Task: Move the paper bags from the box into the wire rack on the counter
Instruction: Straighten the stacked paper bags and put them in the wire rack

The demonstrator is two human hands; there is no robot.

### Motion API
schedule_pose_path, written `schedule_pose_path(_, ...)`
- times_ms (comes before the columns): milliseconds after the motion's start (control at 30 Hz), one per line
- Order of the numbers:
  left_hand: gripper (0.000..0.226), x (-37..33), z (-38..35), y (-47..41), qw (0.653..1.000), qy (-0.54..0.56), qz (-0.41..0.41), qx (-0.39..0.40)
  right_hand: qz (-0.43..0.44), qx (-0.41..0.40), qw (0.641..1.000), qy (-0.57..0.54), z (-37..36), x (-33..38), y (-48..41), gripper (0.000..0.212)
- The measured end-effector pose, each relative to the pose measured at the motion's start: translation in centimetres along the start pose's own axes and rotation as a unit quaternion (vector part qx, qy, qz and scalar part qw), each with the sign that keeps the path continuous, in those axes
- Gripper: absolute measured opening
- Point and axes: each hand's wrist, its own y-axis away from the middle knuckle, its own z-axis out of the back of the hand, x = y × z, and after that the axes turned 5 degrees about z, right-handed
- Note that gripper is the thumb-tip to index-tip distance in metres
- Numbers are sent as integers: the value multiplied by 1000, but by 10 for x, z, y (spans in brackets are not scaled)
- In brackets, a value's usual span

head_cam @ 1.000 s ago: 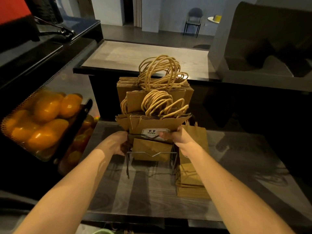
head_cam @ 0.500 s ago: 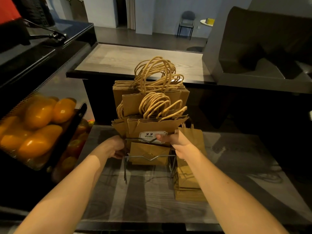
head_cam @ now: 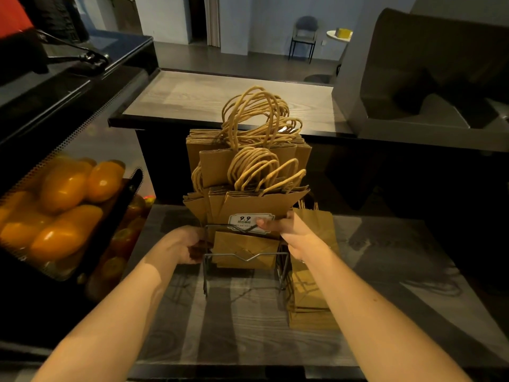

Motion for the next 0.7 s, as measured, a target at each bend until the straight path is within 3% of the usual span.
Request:
schedule_pose_path(167, 11, -5, -11, 10, 991, -81, -74, -71, -6, 7, 1000, -20, 4, -2, -4, 37)
schedule_pose_path(267, 14, -2, -4, 12, 993, -28, -116, -11, -24, -8, 999, -25, 2, -1, -7, 59)
schedule_pose_path(400, 24, 3, -3, 11, 978, 76, -174, 88, -39, 9, 998, -46, 1, 1, -9, 62)
schedule_pose_path(533, 32, 6, -11, 11, 966, 147, -154, 149, -56, 24, 997, -48, 5, 0, -10, 68)
schedule_pose_path(700, 45, 4, -18, 10, 964, 178, -118, 156, -78, 33, 996, -30, 6, -5, -12, 86)
